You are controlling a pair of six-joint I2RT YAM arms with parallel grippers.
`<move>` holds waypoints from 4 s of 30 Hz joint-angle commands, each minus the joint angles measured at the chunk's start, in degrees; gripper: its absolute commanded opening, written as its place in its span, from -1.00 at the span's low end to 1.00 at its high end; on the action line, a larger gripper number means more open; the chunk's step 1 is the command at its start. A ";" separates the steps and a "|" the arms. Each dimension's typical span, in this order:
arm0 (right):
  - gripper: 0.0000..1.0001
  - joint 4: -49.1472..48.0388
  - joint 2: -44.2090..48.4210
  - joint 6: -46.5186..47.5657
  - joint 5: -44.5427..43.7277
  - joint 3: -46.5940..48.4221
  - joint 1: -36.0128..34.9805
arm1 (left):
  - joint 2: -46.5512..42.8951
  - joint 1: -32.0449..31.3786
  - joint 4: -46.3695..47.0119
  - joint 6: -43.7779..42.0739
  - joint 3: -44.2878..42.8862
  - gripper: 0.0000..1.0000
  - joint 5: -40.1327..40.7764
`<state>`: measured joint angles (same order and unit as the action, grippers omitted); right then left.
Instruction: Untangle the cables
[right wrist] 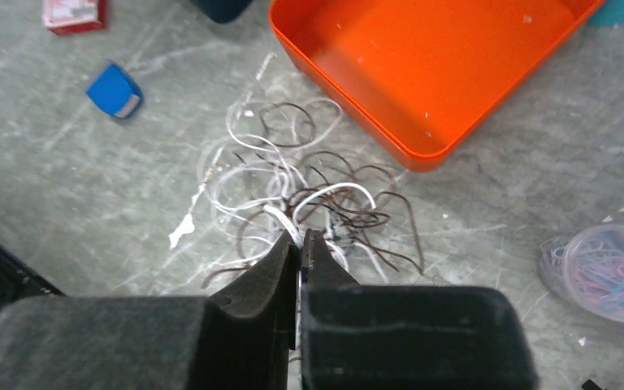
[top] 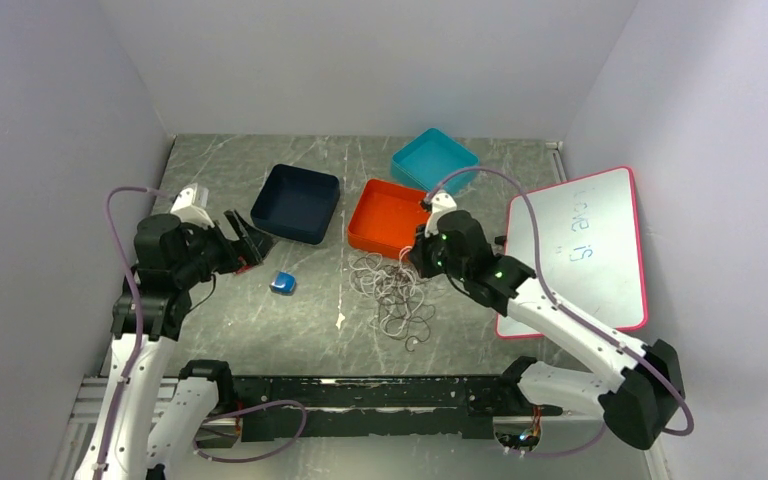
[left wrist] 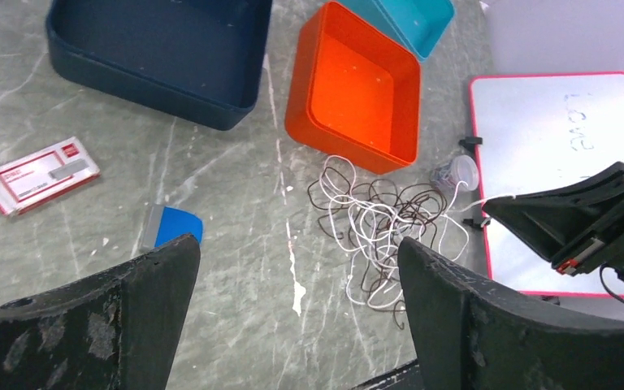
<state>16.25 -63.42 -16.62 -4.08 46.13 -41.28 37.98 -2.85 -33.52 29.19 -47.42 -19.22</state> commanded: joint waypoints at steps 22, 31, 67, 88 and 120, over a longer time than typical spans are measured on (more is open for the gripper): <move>-1.00 0.00 2.28 -3.80 8.13 11.79 -6.45 | 3.39 -31.93 31.57 4.66 6.77 0.93 8.93; -1.00 1.62 3.97 -7.83 0.11 10.99 -6.43 | 3.30 -31.93 47.76 -1.52 12.38 0.99 4.94; -1.00 -2.45 2.58 -13.97 21.28 19.83 -6.49 | 22.27 -42.98 64.67 -2.80 12.99 0.62 3.22; -1.00 -2.13 6.90 -15.11 17.56 23.30 -6.51 | 25.54 -46.42 66.84 3.44 22.82 -0.11 4.59; -1.00 4.06 3.38 -3.56 11.98 48.68 -6.48 | 27.53 -48.48 68.25 7.97 34.22 0.23 10.99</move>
<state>18.11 -59.42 -23.79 10.48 91.42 -47.51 67.75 -50.85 34.46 37.17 -13.17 -10.41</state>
